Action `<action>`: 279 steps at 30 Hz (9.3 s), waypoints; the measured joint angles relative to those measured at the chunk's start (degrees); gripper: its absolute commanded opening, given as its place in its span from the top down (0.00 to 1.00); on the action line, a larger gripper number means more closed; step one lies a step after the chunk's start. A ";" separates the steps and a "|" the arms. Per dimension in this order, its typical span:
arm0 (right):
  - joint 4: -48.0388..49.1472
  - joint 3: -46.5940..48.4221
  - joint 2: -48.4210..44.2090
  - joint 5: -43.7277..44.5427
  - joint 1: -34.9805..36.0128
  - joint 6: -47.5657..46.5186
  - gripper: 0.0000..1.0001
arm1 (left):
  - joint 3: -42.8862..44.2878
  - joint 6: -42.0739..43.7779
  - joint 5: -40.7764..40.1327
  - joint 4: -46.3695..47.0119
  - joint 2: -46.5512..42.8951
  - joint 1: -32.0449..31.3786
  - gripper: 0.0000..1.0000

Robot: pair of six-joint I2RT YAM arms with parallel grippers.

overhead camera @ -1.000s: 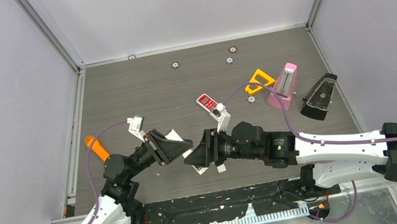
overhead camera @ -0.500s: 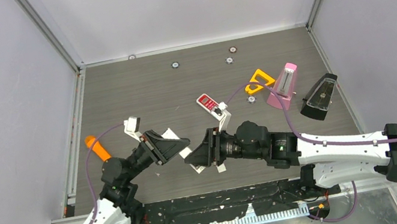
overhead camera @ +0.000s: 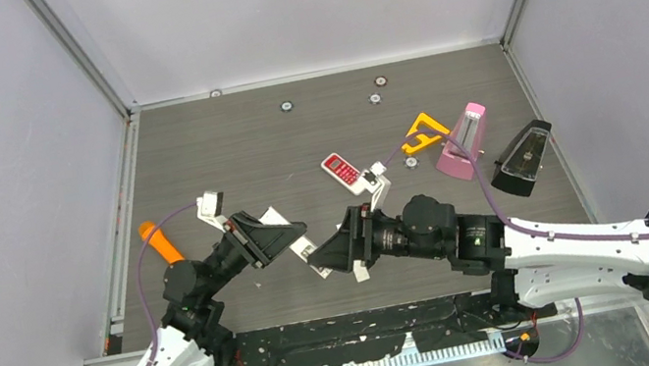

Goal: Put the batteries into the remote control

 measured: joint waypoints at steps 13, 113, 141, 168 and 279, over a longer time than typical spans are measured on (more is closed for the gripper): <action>-0.79 0.00 1.99 -0.28 -0.02 -1.44 0.61 | -0.11 0.26 -0.04 0.00 0.26 0.00 1.00; -27.28 15.87 9.44 1.31 -2.14 -28.89 0.95 | -7.52 8.66 -6.67 -15.23 1.75 0.87 1.00; -42.69 27.93 24.70 11.50 5.31 -27.80 0.89 | -8.24 3.28 -6.01 -10.64 0.98 0.87 1.00; -36.61 24.68 12.87 12.07 5.25 -22.53 0.24 | -9.42 -3.10 -6.67 -7.21 -3.06 0.94 1.00; -3.48 0.26 5.29 17.20 5.51 3.74 0.42 | -12.94 -26.18 -10.73 -4.52 -6.36 0.94 1.00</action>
